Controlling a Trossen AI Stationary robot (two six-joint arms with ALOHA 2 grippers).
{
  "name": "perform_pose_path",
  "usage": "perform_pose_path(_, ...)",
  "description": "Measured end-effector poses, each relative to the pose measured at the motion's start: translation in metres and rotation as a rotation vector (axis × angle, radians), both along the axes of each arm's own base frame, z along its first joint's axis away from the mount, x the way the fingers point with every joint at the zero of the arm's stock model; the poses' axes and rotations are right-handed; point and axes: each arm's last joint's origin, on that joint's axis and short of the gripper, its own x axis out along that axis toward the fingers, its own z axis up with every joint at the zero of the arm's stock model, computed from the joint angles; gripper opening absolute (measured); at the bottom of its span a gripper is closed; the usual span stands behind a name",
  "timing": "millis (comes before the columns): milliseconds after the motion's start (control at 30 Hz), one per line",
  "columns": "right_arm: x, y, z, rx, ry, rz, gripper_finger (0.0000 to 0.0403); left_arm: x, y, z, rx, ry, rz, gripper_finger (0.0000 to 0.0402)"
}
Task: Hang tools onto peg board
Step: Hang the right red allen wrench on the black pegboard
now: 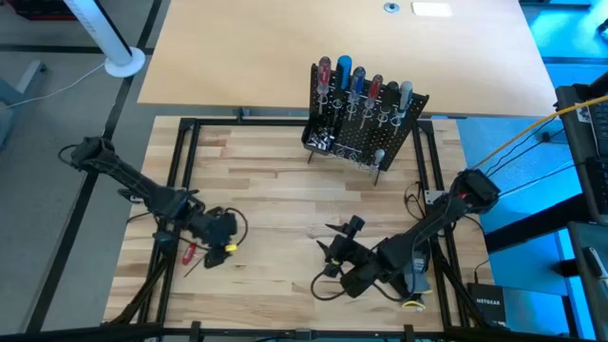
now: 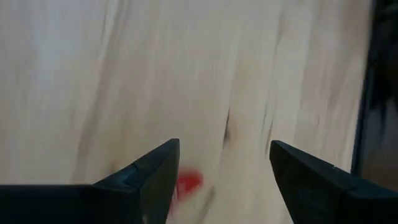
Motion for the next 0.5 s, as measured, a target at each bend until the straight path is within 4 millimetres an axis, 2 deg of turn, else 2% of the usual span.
perform_pose_path(67, 0.003, 0.0, -0.003, 0.009, 0.015, 0.019, 0.0255, -0.01, -0.006, -0.003, -0.009, 0.083, 0.042, 0.0234)
perform_pose_path(200, 0.008, -0.002, -0.003, -0.008, 0.03, 0.042, 0.0255, -0.023, -0.018, -0.023, 0.007, 0.229, 0.07, 0.0223)
perform_pose_path(500, 0.01, -0.001, -0.001, -0.021, 0.018, 0.06, 0.0255, -0.034, -0.03, -0.053, 0.079, 0.383, 0.11, 0.0199)
